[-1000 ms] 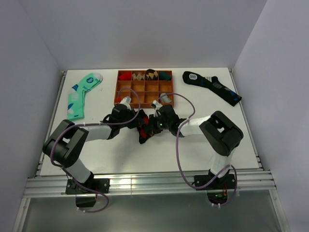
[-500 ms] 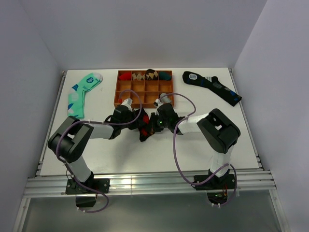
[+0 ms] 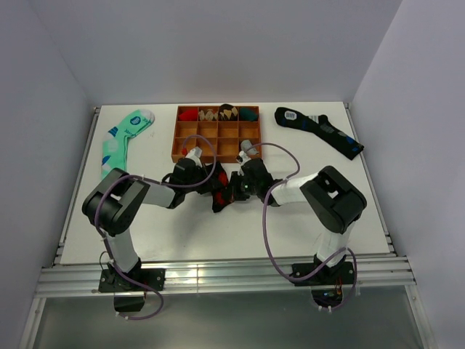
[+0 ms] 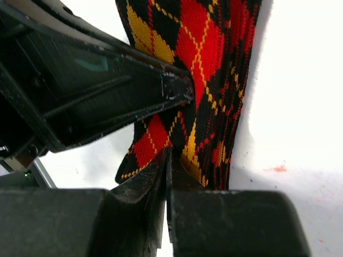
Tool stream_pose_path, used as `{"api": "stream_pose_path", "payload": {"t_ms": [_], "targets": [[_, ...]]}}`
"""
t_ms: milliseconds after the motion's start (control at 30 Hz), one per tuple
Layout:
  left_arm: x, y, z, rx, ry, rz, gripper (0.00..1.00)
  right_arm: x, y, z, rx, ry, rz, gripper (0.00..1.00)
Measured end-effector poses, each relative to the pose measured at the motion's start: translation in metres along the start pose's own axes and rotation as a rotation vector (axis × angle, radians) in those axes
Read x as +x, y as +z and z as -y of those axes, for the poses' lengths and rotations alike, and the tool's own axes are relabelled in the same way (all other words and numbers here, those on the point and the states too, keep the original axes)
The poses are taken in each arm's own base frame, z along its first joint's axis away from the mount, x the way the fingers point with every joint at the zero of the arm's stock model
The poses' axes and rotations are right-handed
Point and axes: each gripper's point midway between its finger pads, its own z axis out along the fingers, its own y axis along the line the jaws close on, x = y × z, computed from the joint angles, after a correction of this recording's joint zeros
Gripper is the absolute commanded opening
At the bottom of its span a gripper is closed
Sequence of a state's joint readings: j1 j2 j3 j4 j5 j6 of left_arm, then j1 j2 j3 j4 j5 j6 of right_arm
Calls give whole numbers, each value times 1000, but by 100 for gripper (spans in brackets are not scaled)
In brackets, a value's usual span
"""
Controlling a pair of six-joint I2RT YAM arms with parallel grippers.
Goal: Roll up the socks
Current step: Adjust the sock at the center of the board.
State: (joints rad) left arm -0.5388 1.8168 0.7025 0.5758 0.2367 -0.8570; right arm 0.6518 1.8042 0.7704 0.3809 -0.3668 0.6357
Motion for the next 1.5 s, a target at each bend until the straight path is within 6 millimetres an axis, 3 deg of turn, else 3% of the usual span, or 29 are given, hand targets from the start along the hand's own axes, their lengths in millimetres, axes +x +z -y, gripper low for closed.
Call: {"api": "stream_pose_path", "payload": {"t_ms": [500, 967, 1500], "targets": [[-4, 0, 2, 5, -5, 8, 6, 8, -8, 3, -13, -6, 20, 4], [-31, -1, -1, -39, -14, 74, 6, 24, -20, 5, -8, 9, 0, 2], [-29, 13, -12, -57, -21, 69, 5, 28, -25, 4, -3, 18, 8, 2]]}}
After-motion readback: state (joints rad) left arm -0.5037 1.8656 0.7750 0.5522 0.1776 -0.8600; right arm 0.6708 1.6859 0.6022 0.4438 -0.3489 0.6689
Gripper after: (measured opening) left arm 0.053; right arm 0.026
